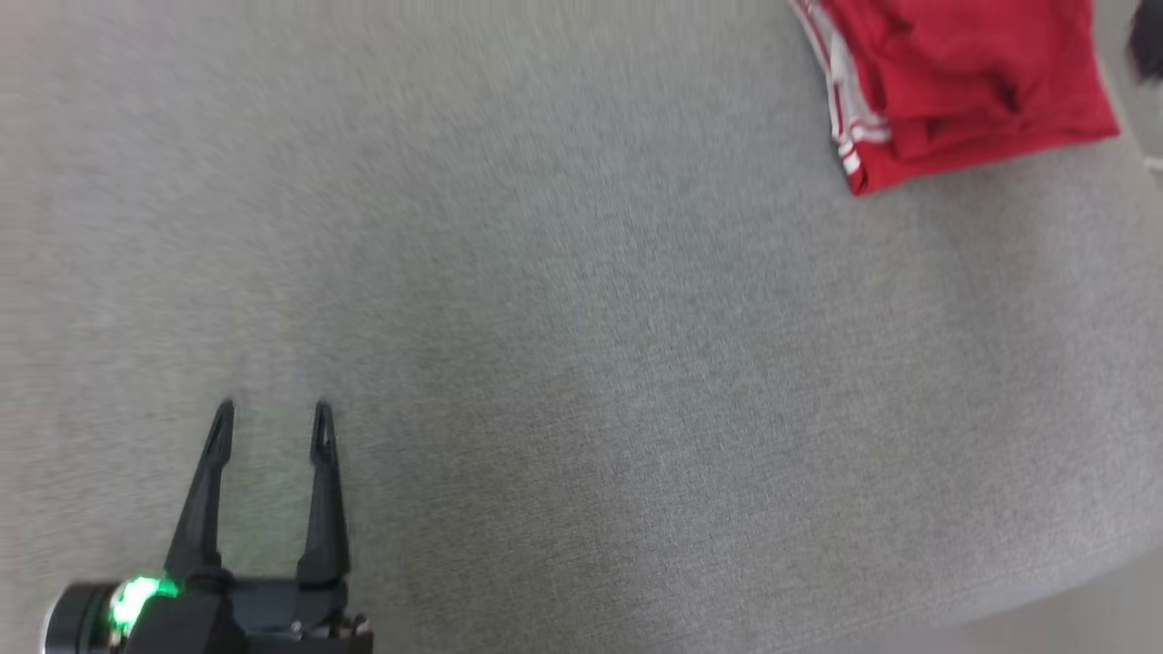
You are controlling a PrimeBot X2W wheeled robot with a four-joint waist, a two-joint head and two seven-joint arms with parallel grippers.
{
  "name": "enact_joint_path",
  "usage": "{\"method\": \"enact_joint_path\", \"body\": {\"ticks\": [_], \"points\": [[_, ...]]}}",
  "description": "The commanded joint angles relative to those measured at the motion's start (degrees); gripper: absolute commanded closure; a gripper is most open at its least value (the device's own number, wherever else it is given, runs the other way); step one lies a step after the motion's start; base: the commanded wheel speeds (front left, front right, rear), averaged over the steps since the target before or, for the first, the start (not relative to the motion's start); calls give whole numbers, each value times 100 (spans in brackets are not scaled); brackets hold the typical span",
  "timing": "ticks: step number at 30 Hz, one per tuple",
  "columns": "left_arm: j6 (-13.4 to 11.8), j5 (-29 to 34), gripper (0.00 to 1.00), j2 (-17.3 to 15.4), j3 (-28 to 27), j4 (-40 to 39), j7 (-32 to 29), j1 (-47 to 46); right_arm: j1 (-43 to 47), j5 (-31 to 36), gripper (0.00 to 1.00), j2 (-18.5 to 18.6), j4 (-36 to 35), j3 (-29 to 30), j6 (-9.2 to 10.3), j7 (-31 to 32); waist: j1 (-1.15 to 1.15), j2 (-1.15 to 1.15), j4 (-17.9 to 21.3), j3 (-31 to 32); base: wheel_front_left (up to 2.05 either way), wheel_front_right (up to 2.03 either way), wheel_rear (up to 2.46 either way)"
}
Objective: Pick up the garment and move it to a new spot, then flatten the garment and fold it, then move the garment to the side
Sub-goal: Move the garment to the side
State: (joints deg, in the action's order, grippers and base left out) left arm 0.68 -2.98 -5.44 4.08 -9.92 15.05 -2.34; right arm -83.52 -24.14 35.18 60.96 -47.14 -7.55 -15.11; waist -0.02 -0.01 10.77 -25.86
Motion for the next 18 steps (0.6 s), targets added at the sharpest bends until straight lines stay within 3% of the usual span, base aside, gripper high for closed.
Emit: {"method": "enact_joint_path", "body": {"ticks": [1,8,12,18], "points": [[-3,-27,0,67,-88,152,17,177,526,93,0,-19,-302,377,18,6,2,1,-355,834,0,0,0],[24,-35,0,183,-297,600,16,581,2380,444,0,-474,-1496,2070,18,3,2,1,-599,1548,0,0,0],[25,-18,0,225,-373,831,16,819,3848,831,0,-1011,-2270,3083,18,3,2,1,-765,1909,0,0,0],[-27,31,0,247,-434,1008,16,961,5018,1140,0,-1606,-3099,4042,18,3,2,1,-876,2161,0,0,0]]}}
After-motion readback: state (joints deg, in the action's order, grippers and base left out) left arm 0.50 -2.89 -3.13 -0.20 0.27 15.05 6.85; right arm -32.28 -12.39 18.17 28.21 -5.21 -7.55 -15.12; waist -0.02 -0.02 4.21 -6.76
